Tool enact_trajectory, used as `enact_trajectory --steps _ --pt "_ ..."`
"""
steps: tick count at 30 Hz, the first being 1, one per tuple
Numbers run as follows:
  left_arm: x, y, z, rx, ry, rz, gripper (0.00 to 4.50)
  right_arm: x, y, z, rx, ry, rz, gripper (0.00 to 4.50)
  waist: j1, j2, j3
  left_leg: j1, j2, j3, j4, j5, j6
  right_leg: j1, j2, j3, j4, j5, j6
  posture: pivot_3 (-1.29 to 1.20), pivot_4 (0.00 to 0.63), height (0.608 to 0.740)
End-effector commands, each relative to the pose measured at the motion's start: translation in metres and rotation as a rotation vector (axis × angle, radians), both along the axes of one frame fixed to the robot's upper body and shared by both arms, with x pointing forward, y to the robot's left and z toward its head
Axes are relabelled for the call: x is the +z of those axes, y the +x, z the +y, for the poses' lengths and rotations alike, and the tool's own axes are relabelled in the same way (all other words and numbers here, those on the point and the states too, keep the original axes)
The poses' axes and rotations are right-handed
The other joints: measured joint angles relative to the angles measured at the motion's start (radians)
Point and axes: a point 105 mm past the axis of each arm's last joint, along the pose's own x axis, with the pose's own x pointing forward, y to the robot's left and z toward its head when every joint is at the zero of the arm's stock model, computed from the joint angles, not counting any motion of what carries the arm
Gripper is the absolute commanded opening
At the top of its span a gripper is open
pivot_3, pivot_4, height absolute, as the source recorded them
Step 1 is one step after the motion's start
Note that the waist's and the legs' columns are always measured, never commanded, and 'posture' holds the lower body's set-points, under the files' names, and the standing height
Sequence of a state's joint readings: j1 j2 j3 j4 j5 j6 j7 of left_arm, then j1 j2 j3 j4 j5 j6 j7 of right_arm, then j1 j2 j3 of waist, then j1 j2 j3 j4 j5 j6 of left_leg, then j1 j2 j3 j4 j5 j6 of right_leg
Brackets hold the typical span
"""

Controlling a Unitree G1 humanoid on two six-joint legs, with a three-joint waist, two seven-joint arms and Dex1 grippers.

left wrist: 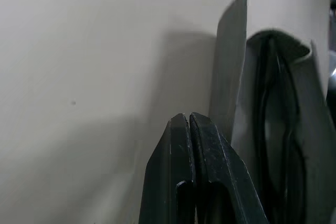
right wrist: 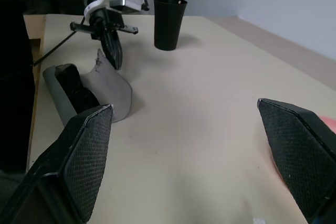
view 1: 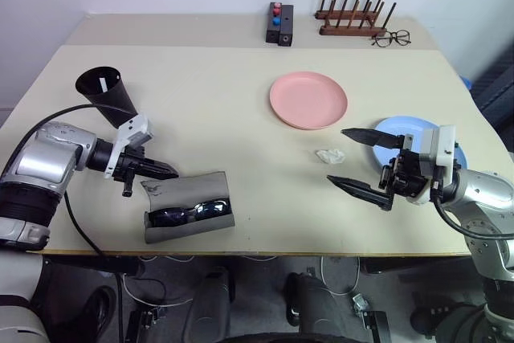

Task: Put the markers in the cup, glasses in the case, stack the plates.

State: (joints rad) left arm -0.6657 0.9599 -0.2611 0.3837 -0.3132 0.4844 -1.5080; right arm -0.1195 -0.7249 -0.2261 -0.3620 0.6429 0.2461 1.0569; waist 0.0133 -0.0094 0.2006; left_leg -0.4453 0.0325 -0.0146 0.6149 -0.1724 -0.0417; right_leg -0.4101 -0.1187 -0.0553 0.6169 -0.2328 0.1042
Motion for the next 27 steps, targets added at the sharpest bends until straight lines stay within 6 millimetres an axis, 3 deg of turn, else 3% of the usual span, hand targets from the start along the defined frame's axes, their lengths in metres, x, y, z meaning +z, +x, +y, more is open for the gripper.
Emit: enact_trajectory --steps 1,11,19,27 --pt "0.007 -0.007 -0.001 -0.038 -0.016 0.0 0.04 0.01 -0.002 -0.004 -0.014 0.003 -0.049 4.5 0.0 0.0 0.0 0.0 0.0 0.0 0.0 0.0 0.0 0.0 0.0 0.0 0.0 0.0 0.0 0.0 0.15 0.74" --pt "0.013 -0.031 -0.013 -0.119 -0.063 0.085 0.04 0.01 -0.001 -0.006 -0.023 0.0 -0.053 4.5 -0.001 0.0 0.0 0.0 0.0 0.0 0.0 0.0 0.0 0.0 0.0 0.0 0.0 0.0 0.0 0.0 0.15 0.74" --pt "0.001 -0.05 -0.021 -0.178 -0.04 0.125 0.04 0.011 0.0 -0.007 -0.031 -0.003 -0.055 4.5 -0.001 0.0 0.0 0.0 0.0 0.0 0.0 0.0 0.0 0.0 0.0 0.0 0.0 0.0 0.0 0.0 0.15 0.74" --pt "-0.003 -0.056 -0.021 -0.205 -0.015 0.119 0.04 0.012 0.0 -0.008 -0.037 -0.003 -0.056 4.5 -0.001 0.0 0.0 0.0 0.0 0.0 0.0 0.0 0.0 0.0 0.0 0.0 0.0 0.0 0.0 0.0 0.15 0.74"
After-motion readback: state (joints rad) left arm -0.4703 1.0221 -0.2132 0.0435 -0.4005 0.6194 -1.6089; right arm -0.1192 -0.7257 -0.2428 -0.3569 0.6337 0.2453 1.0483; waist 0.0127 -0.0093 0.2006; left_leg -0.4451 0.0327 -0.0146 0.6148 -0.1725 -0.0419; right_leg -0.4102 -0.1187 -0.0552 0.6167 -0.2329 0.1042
